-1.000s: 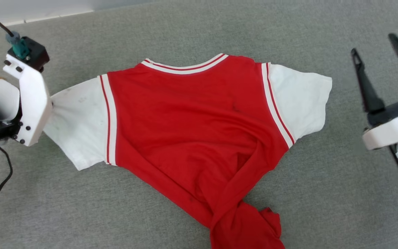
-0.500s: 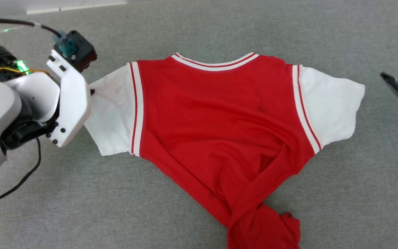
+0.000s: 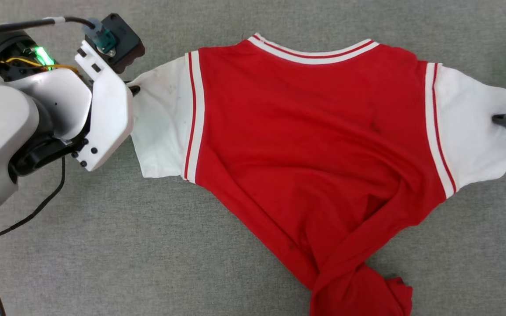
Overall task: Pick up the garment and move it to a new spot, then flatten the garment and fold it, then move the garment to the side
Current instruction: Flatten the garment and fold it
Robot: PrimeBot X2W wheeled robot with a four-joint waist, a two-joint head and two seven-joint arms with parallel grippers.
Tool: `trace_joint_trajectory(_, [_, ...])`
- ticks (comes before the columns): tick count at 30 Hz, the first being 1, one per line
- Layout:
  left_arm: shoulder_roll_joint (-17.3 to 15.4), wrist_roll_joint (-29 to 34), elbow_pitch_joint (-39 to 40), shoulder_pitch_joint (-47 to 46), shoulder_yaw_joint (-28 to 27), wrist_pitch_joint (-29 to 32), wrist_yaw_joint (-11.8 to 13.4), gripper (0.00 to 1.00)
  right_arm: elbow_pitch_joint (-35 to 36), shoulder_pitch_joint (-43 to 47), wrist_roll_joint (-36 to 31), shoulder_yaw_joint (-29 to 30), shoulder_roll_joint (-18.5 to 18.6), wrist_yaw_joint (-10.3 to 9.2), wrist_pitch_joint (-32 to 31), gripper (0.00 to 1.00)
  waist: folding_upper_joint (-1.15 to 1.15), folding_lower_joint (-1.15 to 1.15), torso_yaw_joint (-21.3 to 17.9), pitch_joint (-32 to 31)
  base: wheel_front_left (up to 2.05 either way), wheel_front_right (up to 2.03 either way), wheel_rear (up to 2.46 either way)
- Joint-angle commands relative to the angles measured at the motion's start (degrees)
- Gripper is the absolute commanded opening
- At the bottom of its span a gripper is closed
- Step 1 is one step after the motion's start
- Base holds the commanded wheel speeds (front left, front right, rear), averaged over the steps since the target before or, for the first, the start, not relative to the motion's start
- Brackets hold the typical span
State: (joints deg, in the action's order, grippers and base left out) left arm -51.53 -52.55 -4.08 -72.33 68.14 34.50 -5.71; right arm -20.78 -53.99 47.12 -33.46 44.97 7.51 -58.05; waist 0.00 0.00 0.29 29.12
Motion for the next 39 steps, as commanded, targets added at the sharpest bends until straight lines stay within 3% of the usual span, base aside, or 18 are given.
trace_joint_trajectory(1, [0.31, 0.19, 0.06, -0.69, -0.08, -0.38, -0.02, 0.0, -0.82, 1.14, 0.35, -0.14, -1.11, -0.04, -0.17, 1.0, 0.0, 0.0, 0.7, 0.89, 0.0, 0.0, 0.0])
trace_joint_trajectory(7, [0.42, -0.14, -0.83, -0.14, 0.22, -0.92, -0.25, 0.0, -3.26, 6.05, 1.07, -2.87, -3.86, -0.01, 1.07, 1.0, 0.0, 0.0, 0.74, 0.73, 0.0, 0.0, 0.0])
trace_joint_trajectory(8, [0.29, -0.23, -1.15, 0.09, 0.26, -0.99, -0.24, 0.0, -3.51, 6.16, 0.75, -3.06, -3.79, 0.05, 1.6, 0.53, 0.0, 0.0, 0.61, 0.45, 0.0, 0.0, 0.0])
trace_joint_trajectory(9, [0.23, -0.46, -1.49, 0.37, 0.27, -1.16, -0.19, 0.0, -3.72, 5.97, 0.53, -3.02, -3.68, 0.05, 2.35, 0.0, 0.0, 0.0, 0.45, 0.09, 0.0, 0.0, 0.0])
trace_joint_trajectory(17, [-0.37, -1.76, -3.58, 2.07, -0.69, -4.57, -0.33, 0.0, -2.52, 1.43, 0.12, -0.77, -3.11, -0.03, 8.61, 0.0, 0.0, 0.0, -0.8, -4.38, 0.0, 0.0, 0.0])
trace_joint_trajectory(31, [-3.8, -1.93, -0.73, -0.12, -6.05, -15.15, -0.13, 0.0, 6.93, -5.36, 0.15, -1.36, 1.85, -0.04, 25.21, 0.0, 0.0, 0.0, -1.59, -13.32, 0.0, 0.0, 0.0])
trace_joint_trajectory(39, [-2.08, -0.2, -1.36, -6.45, -9.82, -17.62, 0.68, 0.0, 6.59, -12.55, -3.85, -0.97, 0.87, -0.04, 31.92, 0.0, 0.0, 0.0, -1.15, -14.25, 0.0, 0.0, 0.0])
